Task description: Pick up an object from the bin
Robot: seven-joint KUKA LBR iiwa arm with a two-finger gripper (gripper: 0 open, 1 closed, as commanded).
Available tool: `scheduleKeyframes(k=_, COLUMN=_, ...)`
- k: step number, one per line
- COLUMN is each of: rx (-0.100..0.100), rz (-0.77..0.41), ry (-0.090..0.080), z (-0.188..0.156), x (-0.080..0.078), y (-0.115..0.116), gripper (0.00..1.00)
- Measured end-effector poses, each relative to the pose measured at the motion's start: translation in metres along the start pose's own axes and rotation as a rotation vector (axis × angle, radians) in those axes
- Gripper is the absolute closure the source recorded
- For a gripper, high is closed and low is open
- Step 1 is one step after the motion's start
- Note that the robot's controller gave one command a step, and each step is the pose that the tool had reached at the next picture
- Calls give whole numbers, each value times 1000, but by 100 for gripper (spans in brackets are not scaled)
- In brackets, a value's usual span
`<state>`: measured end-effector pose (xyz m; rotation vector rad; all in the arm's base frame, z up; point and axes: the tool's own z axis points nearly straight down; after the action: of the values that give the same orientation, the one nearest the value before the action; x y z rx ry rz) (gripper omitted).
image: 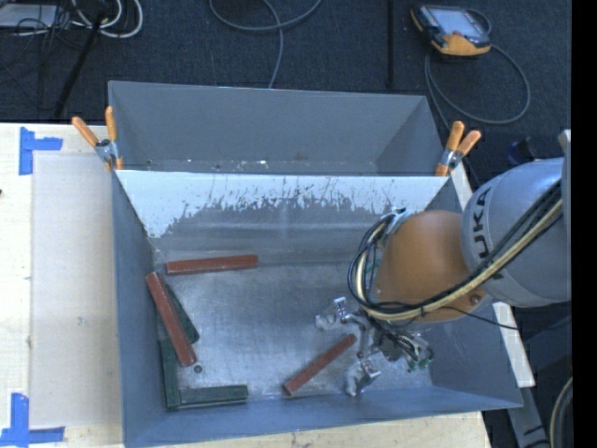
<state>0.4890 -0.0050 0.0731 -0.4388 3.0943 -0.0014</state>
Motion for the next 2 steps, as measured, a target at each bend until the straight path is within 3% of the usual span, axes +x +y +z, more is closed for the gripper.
scheduleKeyframes(k=1, rx=0, rz=-13, ry=1, z=-2, x=0, y=1, gripper=100)
scheduleKeyframes(k=2, rx=0, rz=-14, ry=1, z=-2, x=0, y=1, gripper=100)
